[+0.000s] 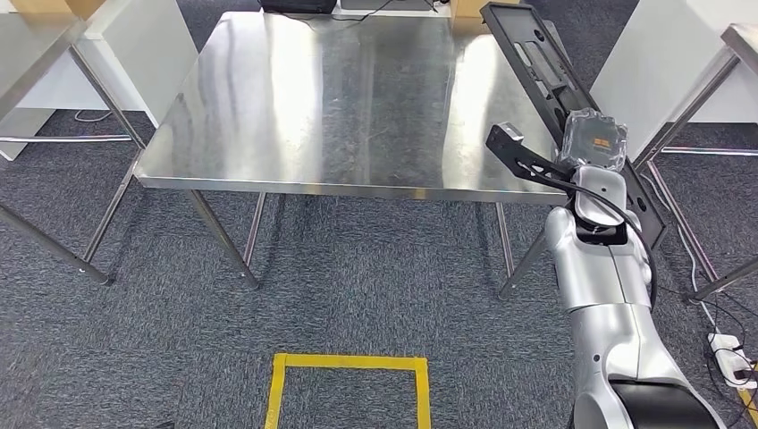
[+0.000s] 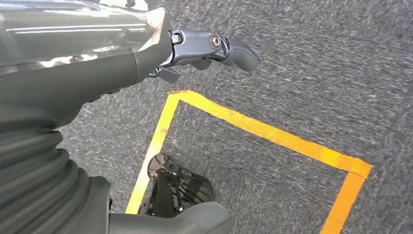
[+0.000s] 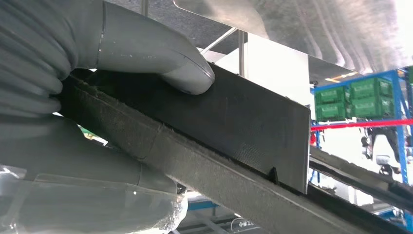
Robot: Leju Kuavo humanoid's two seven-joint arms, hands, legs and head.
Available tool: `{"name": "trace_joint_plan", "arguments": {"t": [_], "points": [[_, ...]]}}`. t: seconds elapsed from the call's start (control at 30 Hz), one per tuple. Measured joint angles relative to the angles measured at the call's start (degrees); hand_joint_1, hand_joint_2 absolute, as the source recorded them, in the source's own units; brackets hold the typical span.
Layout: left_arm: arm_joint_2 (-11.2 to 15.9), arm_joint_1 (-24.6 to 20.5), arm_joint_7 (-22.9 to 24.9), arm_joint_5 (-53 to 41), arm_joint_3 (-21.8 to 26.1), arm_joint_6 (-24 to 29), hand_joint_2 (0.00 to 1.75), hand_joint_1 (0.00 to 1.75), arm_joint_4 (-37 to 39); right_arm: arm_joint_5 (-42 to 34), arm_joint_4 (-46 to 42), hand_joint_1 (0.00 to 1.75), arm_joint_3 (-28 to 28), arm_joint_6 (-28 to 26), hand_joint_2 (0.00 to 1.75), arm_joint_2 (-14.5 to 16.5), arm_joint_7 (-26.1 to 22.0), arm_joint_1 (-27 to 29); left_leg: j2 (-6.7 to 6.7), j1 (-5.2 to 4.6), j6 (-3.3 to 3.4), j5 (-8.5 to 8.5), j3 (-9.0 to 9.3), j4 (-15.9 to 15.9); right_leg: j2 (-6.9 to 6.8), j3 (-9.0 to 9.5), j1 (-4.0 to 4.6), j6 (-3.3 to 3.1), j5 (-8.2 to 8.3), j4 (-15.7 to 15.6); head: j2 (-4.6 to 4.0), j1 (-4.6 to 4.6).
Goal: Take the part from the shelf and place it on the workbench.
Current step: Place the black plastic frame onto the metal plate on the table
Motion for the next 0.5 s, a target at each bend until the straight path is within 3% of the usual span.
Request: {"name": "trace_joint_plan", "arguments": {"t": [0.07, 0.13, 0.23, 0.27, 0.3, 0.33, 0.4, 0.43, 0.5], "points": [[0.04, -0.02, 0.04, 0.17, 0.06, 0.16, 1.75, 0.0, -0.01, 0.01, 1.13, 1.75, 0.96, 0.25, 1.75, 0.38, 0.76, -0.85, 0.04, 0.1, -0.48, -0.43, -0.15, 0.29, 0.03, 0.13, -0.18, -0.55, -0.07, -0.13, 0.0, 0.01], [0.08, -0.04, 0.03, 0.27, 0.09, 0.24, 1.75, 0.0, -0.03, 0.01, 2.13, 1.75, 1.78, 0.45, 1.75, 0.79, 1.46, -1.97, 0.25, 0.33, -1.24, -2.13, -1.51, 3.18, 0.05, 0.51, -0.59, -1.23, -0.32, -0.28, 0.0, -0.17], [0.07, -0.02, 0.01, 0.32, 0.13, 0.25, 1.75, 0.0, -0.04, 0.01, 3.77, 1.75, 2.82, 0.67, 1.75, 1.41, 1.87, -3.82, 0.64, 0.96, -2.27, -6.16, -7.36, 13.8, 0.05, 0.99, -0.67, -2.12, -0.81, -0.29, 0.0, -0.38], [0.07, 0.0, 0.0, 0.32, 0.15, 0.25, 1.75, 0.0, -0.04, 0.01, 4.25, 1.75, 3.06, 0.72, 1.75, 1.54, 1.91, -4.11, 0.72, 1.17, -2.47, -6.38, -8.97, 16.05, 0.05, 1.19, -0.67, -2.21, -0.96, -0.28, 0.0, -0.38], [0.08, 0.02, 0.0, 0.33, 0.16, 0.26, 1.75, 0.0, -0.04, 0.01, 4.65, 1.75, 3.23, 0.75, 1.75, 1.65, 1.94, -4.24, 0.79, 1.35, -2.62, -5.54, -9.66, 16.3, 0.05, 1.44, -0.7, -2.21, -1.16, -0.27, 0.0, -0.39], [0.11, 0.03, 0.0, 0.33, 0.18, 0.26, 1.75, 0.0, -0.04, 0.01, 4.94, 1.75, 3.35, 0.77, 1.75, 1.75, 1.98, -4.31, 0.86, 1.51, -2.7, -3.6, -9.13, 14.22, 0.06, 1.77, -0.76, -2.09, -1.39, -0.27, 0.0, -0.37], [0.17, 0.03, 0.0, 0.33, 0.23, 0.27, 1.75, 0.0, -0.04, 0.01, 5.39, 1.75, 3.54, 0.77, 1.75, 1.93, 2.04, -4.61, 0.96, 1.72, -2.8, 0.89, -5.85, 6.48, 0.07, 2.52, -0.83, -1.56, -1.95, -0.26, 0.0, -0.39], [0.16, 0.01, -0.02, 0.33, 0.29, 0.26, 1.75, 0.0, -0.04, 0.01, 5.6, 1.75, 3.64, 0.77, 1.75, 2.0, 2.06, -4.95, 0.92, 1.69, -2.73, 2.08, -4.22, 3.21, 0.09, 2.72, -0.76, -1.27, -2.19, -0.23, 0.0, -0.41], [0.1, -0.02, -0.06, 0.33, 0.42, 0.25, 1.75, 0.0, -0.03, 0.01, 5.97, 1.75, 3.9, 0.76, 1.75, 2.09, 2.21, -5.68, 0.8, 1.42, -2.31, 2.09, -2.8, 0.75, 0.13, 2.81, -0.53, -0.68, -2.45, -0.32, 0.0, -0.4]]}}
